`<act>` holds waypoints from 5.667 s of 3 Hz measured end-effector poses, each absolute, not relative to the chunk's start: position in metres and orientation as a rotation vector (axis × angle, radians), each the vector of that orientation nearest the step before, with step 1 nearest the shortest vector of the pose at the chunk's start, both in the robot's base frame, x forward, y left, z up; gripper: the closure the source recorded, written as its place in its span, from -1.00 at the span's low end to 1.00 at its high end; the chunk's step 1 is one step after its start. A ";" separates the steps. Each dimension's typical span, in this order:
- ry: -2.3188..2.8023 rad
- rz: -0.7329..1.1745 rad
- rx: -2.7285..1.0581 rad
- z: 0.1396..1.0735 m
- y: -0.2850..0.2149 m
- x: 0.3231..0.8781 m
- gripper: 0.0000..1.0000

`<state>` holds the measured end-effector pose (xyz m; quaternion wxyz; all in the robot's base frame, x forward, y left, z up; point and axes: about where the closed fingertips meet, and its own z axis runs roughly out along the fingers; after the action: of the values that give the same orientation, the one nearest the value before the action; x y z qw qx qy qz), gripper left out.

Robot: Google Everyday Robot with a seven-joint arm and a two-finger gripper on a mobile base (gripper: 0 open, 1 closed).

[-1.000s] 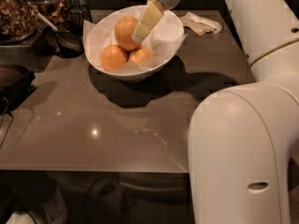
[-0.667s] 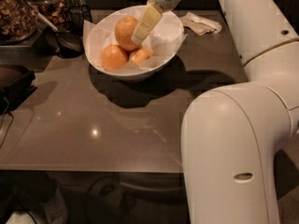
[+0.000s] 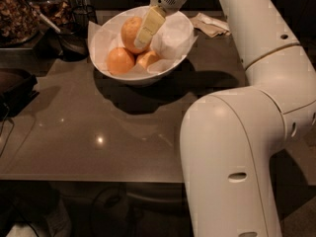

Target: Pick orange from white bowl

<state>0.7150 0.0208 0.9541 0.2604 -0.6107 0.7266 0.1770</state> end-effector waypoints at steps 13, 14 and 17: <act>1.746 0.556 -1.550 1.022 0.036 0.661 1.00; 1.739 0.578 -1.464 1.045 0.026 0.612 1.00; 1.760 0.637 -1.404 1.035 0.033 0.551 1.00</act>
Offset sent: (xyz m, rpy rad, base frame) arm -0.0192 0.0169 0.0027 -0.0255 0.0549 0.1081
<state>0.5512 0.0327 1.0346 0.3904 -0.5523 0.6926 0.2507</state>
